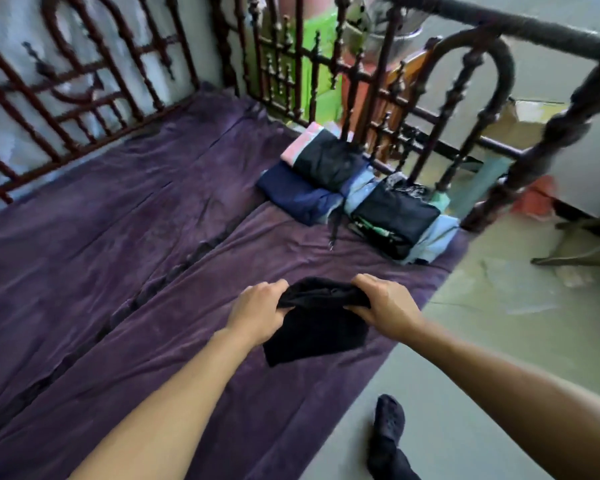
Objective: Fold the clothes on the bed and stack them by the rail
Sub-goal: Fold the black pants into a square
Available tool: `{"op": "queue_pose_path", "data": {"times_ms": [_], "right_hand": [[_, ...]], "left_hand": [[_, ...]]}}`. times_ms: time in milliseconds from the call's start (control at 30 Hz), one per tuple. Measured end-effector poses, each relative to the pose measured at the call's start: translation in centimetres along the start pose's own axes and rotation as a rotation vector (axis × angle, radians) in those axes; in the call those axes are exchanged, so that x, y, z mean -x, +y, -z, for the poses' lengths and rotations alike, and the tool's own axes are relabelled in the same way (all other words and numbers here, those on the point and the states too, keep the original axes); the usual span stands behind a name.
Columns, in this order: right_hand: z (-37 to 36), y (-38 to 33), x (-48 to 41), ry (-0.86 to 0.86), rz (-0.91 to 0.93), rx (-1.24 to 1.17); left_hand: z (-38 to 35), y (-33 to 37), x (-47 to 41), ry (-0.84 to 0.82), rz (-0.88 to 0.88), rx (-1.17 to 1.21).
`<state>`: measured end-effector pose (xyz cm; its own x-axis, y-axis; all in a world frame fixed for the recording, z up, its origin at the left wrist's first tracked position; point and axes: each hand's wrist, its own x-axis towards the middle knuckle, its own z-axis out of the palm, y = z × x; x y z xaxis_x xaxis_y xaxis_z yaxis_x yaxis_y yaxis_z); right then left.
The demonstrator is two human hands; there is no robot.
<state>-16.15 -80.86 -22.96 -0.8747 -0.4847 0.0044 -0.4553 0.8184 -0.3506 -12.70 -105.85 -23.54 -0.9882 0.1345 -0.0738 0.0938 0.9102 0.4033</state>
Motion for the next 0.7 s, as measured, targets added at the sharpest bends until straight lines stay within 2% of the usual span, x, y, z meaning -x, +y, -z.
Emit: {"op": "queue_pose_path", "data": {"times_ms": [167, 367, 500, 700], "right_hand": [[4.7, 10.0, -0.8, 0.086, -0.103, -0.031], [8.2, 20.1, -4.2, 0.128, -0.172, -0.141], [9.2, 23.8, -7.6, 0.147, -0.178, -0.214], [8.7, 27.2, -14.4, 0.135, -0.256, -0.347]], "left_hand": [[-0.7, 8.0, -10.4, -0.039, -0.103, -0.051], [-1.0, 14.8, -22.0, -0.095, -0.130, -0.166], [-0.1, 16.7, -28.0, -0.115, -0.122, -0.196], [1.8, 16.4, -37.4, -0.254, -0.085, -0.185]]}}
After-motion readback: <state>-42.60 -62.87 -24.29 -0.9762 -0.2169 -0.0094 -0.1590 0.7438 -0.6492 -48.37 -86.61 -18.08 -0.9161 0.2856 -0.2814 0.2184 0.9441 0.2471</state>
